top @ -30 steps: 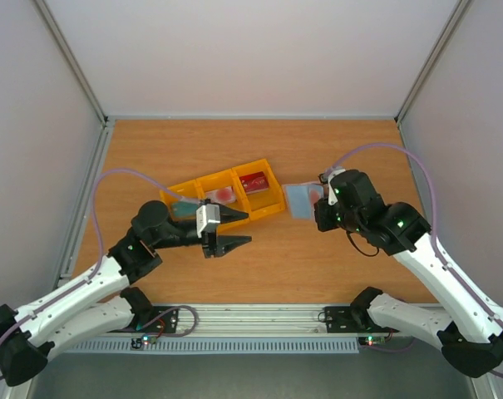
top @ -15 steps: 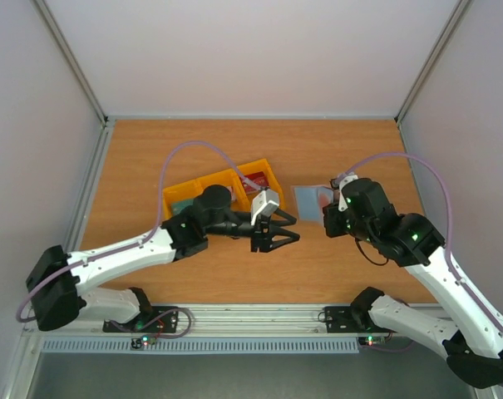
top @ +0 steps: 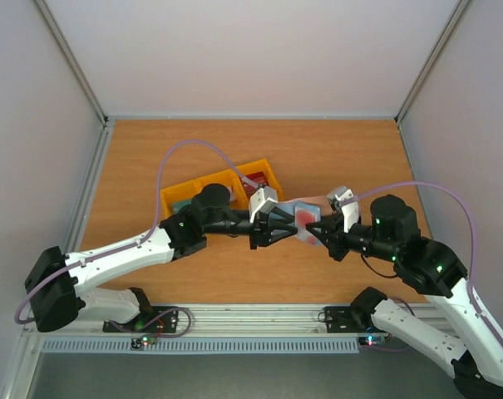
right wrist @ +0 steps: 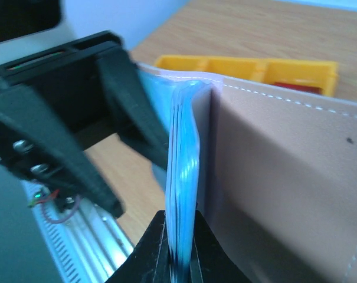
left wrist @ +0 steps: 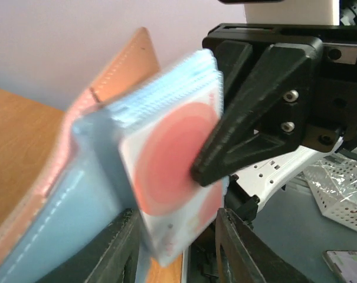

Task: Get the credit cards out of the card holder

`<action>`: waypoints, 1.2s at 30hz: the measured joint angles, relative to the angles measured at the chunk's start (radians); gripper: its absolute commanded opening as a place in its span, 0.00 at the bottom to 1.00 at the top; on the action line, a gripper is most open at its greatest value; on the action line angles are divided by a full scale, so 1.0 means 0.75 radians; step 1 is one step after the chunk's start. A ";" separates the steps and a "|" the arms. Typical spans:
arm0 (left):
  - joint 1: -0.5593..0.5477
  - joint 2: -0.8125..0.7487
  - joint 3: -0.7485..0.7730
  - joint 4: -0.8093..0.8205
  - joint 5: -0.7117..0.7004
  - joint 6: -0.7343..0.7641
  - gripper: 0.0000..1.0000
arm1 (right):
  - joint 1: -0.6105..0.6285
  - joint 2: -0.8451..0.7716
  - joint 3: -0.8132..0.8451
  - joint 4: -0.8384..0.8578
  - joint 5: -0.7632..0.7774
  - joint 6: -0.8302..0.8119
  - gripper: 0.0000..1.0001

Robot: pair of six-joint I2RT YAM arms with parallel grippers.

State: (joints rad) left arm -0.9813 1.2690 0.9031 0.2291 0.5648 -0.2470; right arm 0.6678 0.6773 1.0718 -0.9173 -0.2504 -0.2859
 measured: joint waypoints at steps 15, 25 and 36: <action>0.041 -0.145 -0.120 0.094 0.118 0.186 0.21 | -0.020 -0.075 -0.151 0.273 -0.394 -0.178 0.01; 0.105 -0.231 -0.127 -0.025 0.000 0.272 0.26 | -0.023 0.163 -0.041 0.327 -0.349 -0.257 0.01; 0.179 -0.279 -0.076 -0.172 0.011 0.299 0.23 | -0.096 0.297 0.013 0.386 -0.503 -0.247 0.01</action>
State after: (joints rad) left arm -0.8474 1.0599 0.8463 0.1001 0.5728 -0.0231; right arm 0.5957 0.9001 1.0813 -0.6281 -0.6277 -0.4713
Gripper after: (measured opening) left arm 0.202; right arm 0.067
